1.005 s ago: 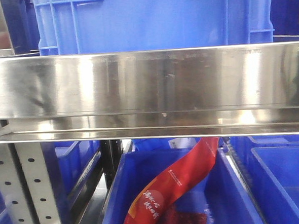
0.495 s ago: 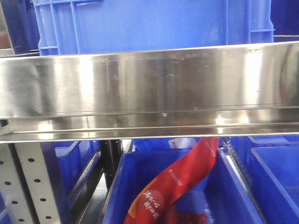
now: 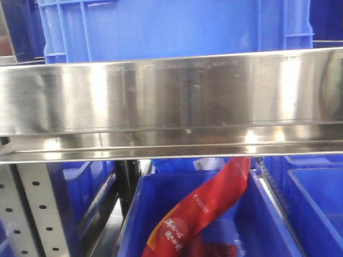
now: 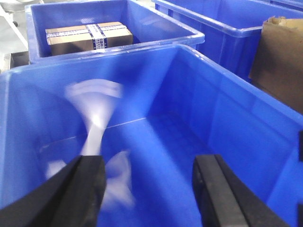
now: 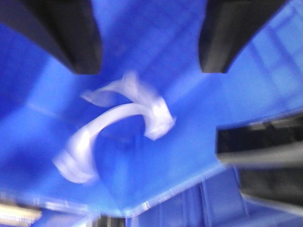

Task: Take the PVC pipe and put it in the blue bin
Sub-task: 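Open both grippers to drop the clamps into the blue bin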

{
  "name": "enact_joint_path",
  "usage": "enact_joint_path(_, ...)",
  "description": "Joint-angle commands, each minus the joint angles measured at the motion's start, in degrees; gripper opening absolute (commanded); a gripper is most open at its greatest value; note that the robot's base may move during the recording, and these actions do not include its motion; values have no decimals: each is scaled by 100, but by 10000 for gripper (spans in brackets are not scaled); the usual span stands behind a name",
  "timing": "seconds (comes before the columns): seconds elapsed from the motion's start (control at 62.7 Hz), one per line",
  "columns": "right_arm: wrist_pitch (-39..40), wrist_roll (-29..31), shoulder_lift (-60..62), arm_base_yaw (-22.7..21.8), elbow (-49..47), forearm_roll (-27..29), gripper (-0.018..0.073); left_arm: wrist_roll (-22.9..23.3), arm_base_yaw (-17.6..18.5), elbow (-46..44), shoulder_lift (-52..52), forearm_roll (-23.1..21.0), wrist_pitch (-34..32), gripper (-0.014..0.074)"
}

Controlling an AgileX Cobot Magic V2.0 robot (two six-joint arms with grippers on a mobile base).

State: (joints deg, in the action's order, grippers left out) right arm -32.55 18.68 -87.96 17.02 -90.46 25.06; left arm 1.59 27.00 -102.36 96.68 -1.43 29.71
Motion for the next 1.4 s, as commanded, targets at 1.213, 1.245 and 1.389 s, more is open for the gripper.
enact_joint_path(1.213, 2515, 10, 3834, 10, 4030, -53, -169, 2, 1, 4722, -3860, -611, -2070, -111)
enact_joint_path(1.245, 2515, 10, 3980, 10, 4184, -53, -169, 2, 1, 4858, -3974, -611, -2107, -111)
enact_joint_path(1.389, 2373, 10, 4508, 10, 4568, -53, -169, 2, 1, 5067, -4408, -611, -2273, -111)
